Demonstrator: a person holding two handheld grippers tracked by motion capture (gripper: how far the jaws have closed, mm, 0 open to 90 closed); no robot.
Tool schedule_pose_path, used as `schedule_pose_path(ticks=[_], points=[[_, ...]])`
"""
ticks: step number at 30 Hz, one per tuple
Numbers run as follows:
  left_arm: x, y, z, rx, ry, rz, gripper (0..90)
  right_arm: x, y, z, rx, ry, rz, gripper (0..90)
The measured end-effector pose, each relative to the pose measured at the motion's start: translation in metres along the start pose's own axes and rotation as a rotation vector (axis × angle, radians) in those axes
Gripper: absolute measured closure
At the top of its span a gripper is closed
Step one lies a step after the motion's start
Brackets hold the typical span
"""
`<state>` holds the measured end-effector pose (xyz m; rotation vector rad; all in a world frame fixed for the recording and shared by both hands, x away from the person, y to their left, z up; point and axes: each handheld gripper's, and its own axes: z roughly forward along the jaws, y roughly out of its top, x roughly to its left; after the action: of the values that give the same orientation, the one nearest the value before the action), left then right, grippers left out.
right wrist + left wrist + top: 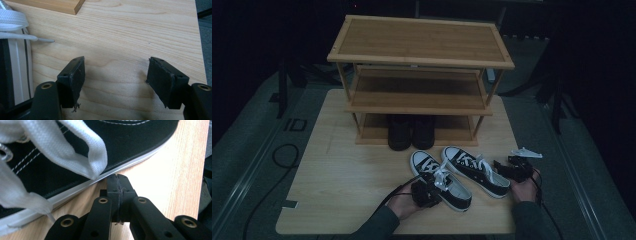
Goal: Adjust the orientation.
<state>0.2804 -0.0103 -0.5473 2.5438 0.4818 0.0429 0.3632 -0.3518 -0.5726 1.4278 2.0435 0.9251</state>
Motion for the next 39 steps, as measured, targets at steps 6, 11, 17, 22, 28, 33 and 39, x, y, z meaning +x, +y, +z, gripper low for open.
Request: schedule_pose_path(ticks=[6, 11, 17, 22, 28, 33, 39], points=[[0.007, -0.007, -0.01, -0.027, 0.01, -0.02, 87.9, 0.0, 0.0, 0.0, 0.001, 0.013, -0.013, 30.3], [0.022, -0.021, -0.029, -0.053, 0.049, -0.076, 87.9, 0.0, 0.0, 0.0, 0.001, 0.016, -0.014, 31.6], [0.047, -0.039, -0.048, -0.086, 0.106, -0.156, 88.0, 0.0, 0.004, -0.007, 0.032, 0.046, -0.022, 43.8], [0.071, -0.048, -0.058, -0.113, 0.159, -0.228, 88.6, -0.001, 0.014, -0.021, 0.006, 0.056, -0.058, 47.1], [0.095, -0.05, -0.059, -0.106, 0.23, -0.275, 89.6, 0.001, 0.027, -0.038, -0.012, 0.079, -0.099, 52.2], [0.112, -0.049, -0.052, -0.085, 0.263, -0.303, 89.6, 0.003, 0.033, -0.046, -0.017, 0.087, -0.124, 53.2], [0.123, -0.045, -0.041, -0.07, 0.273, -0.302, 89.6, 0.002, 0.033, -0.049, -0.015, 0.092, -0.125, 53.6]])
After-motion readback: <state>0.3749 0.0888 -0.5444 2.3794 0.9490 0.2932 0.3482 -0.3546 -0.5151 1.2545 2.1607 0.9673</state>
